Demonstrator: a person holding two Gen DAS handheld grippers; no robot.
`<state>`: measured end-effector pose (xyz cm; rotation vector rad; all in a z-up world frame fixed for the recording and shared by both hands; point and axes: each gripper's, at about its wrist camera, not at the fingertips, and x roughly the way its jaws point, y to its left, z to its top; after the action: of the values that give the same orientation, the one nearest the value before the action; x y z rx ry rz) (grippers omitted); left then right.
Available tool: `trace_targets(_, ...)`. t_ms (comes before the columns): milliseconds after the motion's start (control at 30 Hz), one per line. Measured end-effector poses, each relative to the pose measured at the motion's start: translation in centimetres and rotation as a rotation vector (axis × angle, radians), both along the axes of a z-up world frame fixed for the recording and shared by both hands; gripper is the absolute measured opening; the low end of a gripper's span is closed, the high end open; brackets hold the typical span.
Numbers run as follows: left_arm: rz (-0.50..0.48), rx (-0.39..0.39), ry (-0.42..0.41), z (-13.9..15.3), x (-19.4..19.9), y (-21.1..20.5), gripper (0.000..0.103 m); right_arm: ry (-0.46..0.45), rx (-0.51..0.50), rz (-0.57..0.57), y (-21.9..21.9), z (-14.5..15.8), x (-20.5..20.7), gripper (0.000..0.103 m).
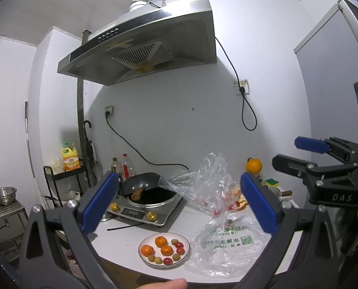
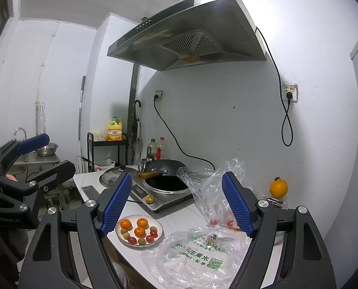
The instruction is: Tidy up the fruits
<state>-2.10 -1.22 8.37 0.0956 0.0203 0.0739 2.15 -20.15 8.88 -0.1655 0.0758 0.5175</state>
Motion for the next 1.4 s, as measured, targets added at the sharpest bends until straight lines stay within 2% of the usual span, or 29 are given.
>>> trace_targets(1400, -0.018, -0.004, 0.011, -0.63, 0.2, -0.16, 0.102, 0.004, -0.007, -0.001, -0.17, -0.43, -0.08, 0.08)
